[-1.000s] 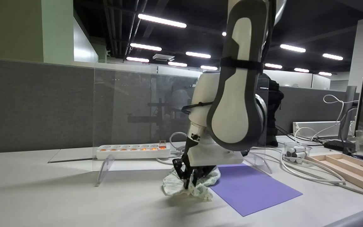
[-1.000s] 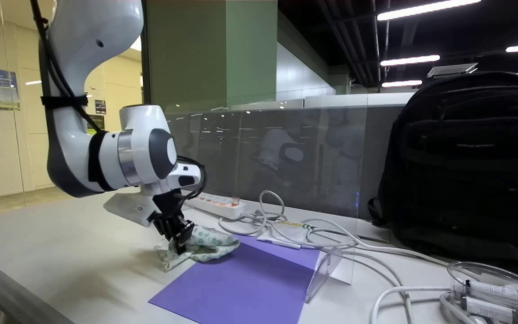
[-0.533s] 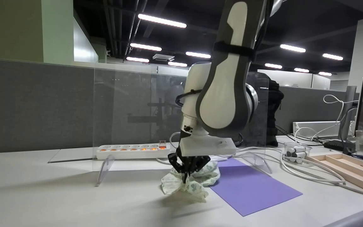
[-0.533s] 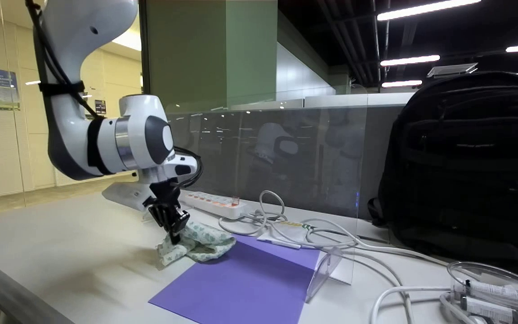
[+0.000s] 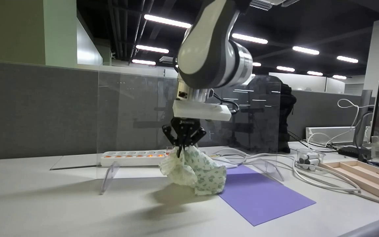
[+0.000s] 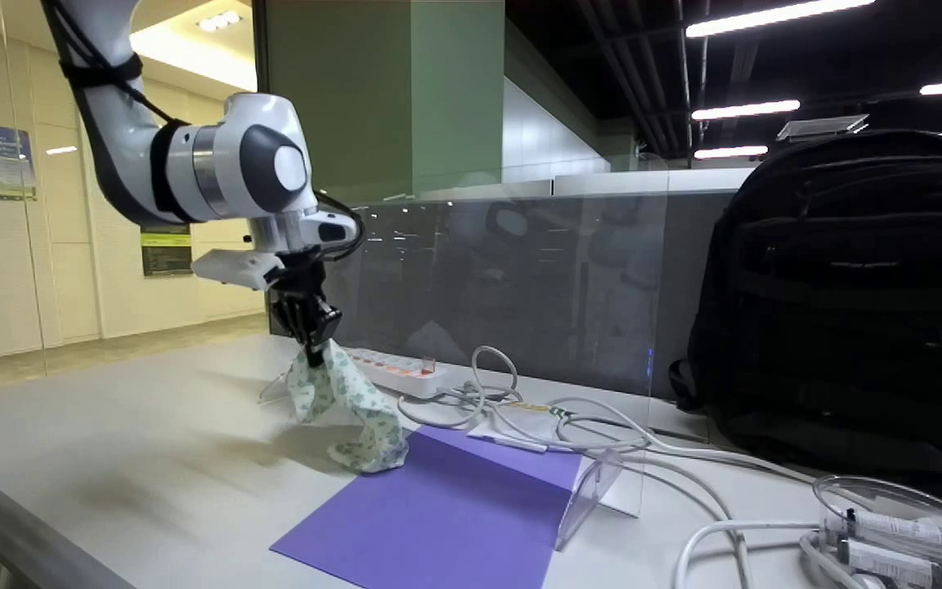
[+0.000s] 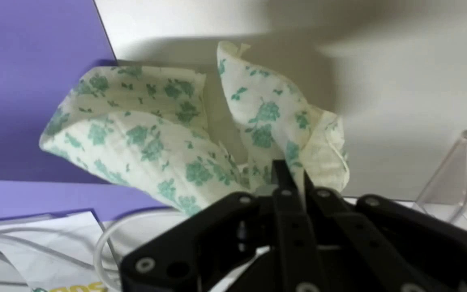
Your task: Place the white cloth on top of the glass board
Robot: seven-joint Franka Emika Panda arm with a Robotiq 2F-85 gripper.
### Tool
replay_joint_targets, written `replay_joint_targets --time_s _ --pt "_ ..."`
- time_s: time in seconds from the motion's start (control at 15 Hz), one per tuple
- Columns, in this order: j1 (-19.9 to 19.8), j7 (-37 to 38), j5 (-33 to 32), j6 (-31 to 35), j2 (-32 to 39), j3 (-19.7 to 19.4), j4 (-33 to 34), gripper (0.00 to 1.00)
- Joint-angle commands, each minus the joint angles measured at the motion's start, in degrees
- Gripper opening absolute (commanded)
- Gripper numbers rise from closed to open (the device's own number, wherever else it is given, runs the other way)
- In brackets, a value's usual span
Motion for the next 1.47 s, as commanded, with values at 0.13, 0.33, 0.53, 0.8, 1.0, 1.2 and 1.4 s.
replay_joint_targets --time_s 0.13,0.33,0.53,0.8,1.0,1.2,1.4 --pt "-0.74 -18.38 17.56 -15.09 -9.79 2.69 6.61 0.01" --pt "-0.74 -24.29 24.65 -21.97 -13.24 1.51 12.10 0.01" --pt "0.05 -24.34 24.74 -22.44 -13.82 0.77 11.80 0.03" --pt "-0.04 -24.02 24.67 -21.63 -14.22 0.58 11.74 0.01" --pt "0.51 -22.45 23.12 -15.51 -13.39 0.85 12.34 0.01" --pt "0.87 -19.13 19.51 -9.45 -11.98 0.55 13.95 0.01" --pt "0.69 -14.44 14.57 -5.35 -11.12 0.51 15.86 0.01"
